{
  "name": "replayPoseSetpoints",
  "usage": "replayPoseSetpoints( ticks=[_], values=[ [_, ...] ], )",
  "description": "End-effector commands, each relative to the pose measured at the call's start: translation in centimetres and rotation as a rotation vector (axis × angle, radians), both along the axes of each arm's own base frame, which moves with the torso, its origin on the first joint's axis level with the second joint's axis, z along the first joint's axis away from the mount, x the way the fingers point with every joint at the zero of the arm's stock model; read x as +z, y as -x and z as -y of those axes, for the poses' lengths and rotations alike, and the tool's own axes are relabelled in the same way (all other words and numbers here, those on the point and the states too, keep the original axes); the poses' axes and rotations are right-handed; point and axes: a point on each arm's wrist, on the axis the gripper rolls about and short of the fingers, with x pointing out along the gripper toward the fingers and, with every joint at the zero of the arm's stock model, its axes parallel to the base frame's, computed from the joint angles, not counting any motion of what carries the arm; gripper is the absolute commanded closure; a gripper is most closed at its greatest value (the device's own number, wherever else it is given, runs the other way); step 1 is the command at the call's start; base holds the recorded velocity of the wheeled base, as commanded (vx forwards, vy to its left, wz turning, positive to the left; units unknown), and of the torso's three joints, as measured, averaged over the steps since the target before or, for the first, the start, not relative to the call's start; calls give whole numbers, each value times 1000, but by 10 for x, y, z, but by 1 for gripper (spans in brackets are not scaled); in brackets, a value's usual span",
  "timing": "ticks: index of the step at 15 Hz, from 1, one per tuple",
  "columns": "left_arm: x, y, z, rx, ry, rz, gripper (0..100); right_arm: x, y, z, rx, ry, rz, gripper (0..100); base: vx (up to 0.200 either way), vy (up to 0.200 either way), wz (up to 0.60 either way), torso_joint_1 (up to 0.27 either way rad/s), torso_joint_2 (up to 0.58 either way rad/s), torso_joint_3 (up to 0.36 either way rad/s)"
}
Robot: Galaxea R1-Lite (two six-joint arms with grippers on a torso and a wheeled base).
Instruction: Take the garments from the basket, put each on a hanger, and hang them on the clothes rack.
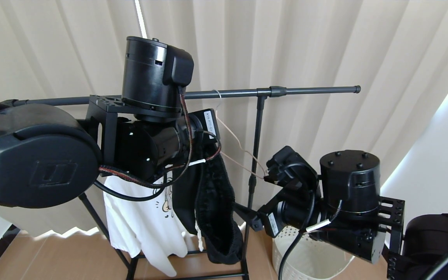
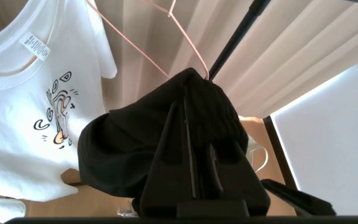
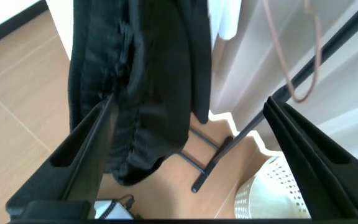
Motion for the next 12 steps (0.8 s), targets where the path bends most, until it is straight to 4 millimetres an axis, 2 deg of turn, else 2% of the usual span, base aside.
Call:
replayPoseSetpoints(
  ticks=[1,7,12],
  values=[
    [-1,0,0,0,-1,-1,100,17,7,7,2,-43,35,0,0,0,0,0,0,0],
    [-1,1,2,-4,0,-1,100,-8,9,-15,47,6,-26,0,0,0,0,0,0,0],
    [1,1,2,-6,2,2,100,-32,-3,-27,-1,46,-63,0,0,0,0,0,0,0]
  ],
)
